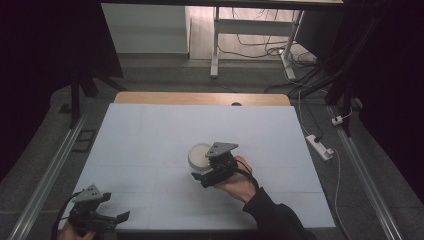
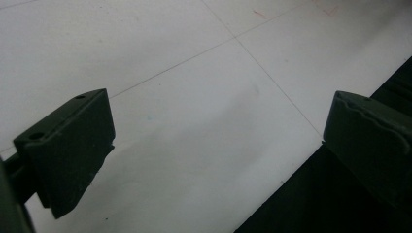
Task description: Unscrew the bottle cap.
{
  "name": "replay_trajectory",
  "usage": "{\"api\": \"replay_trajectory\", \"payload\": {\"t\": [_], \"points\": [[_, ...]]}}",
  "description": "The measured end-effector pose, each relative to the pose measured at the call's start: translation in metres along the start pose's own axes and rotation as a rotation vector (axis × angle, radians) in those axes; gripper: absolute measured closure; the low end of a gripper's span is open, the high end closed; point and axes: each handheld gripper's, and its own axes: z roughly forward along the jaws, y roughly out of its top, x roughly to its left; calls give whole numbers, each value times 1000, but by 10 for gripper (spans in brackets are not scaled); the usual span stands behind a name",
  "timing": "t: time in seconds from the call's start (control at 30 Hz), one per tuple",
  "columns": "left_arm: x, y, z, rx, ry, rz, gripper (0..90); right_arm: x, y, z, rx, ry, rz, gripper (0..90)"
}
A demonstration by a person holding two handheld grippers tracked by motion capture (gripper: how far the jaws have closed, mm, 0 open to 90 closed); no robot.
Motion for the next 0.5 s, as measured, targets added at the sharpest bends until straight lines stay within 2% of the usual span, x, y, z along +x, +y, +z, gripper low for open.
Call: {"api": "replay_trajectory", "payload": {"t": [0.3,0.5], "points": [[-4,6,0,-19,-17,26,0,2,0,-1,-4,11,-9,65],[-9,16,0,-38,-28,63,0,4,1,-1,-9,22,-13,65]]}}
